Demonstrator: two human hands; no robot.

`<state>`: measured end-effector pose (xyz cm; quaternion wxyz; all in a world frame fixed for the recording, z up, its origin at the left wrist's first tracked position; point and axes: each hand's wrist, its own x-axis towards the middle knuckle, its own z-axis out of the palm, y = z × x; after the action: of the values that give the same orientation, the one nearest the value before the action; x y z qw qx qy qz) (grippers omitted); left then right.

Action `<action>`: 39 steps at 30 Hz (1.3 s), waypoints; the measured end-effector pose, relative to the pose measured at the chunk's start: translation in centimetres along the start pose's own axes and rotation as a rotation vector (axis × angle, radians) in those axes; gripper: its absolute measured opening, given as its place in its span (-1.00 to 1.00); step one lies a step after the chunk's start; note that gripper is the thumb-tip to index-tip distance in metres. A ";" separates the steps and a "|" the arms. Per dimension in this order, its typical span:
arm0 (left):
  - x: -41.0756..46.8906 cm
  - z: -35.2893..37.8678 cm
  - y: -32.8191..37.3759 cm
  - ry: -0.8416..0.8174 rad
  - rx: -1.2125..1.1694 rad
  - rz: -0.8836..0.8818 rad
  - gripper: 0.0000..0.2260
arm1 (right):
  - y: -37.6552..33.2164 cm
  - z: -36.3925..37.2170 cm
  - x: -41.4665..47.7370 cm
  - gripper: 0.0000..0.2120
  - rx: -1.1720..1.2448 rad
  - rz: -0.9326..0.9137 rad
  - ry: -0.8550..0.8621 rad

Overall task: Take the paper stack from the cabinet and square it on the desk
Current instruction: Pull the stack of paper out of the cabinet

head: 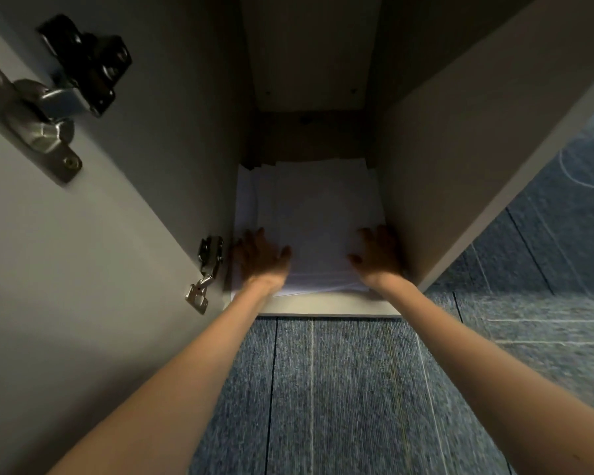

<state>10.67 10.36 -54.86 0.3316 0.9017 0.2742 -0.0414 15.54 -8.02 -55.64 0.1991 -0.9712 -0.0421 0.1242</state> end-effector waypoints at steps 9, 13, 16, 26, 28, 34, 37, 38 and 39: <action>-1.2 -1.3 1.0 0.219 0.103 -0.145 -0.50 | -1.7 -1.0 -0.5 -0.28 0.055 0.094 -0.002; -1.4 -0.4 1.8 0.165 0.033 -0.271 -0.43 | -2.0 -1.3 -0.6 -0.28 0.060 0.100 -0.002; -0.6 -0.5 1.6 0.169 -0.023 -0.265 -0.40 | -1.0 -0.8 -1.0 -0.23 0.040 0.050 -0.045; 0.9 -2.8 1.7 0.082 -0.138 -0.226 -0.30 | -1.5 -1.8 -1.1 -0.47 0.085 -0.022 -0.009; 0.4 -2.5 2.1 0.108 0.001 -0.314 -0.30 | -1.2 -2.0 -1.0 -0.52 0.045 0.038 -0.014; 1.0 -2.3 2.8 0.083 -0.034 -0.434 -0.35 | -0.8 -1.7 -1.1 -0.48 0.065 0.061 -0.031; 1.7 -2.0 2.8 0.022 -0.120 -0.344 -0.47 | -0.7 -1.4 -1.5 -0.38 0.070 0.062 -0.043; 1.9 -2.0 2.8 0.005 -0.183 -0.301 -0.50 | -0.7 -1.3 -1.6 -0.34 0.069 0.059 -0.048; 2.1 -2.1 2.7 0.001 -0.268 -0.271 -0.53 | -0.6 -1.2 -1.7 -0.32 0.064 0.055 -0.054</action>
<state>13.67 10.95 -52.19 0.4400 0.8043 0.3964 -0.0483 14.18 -8.13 -53.98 0.2254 -0.9614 -0.0169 0.1571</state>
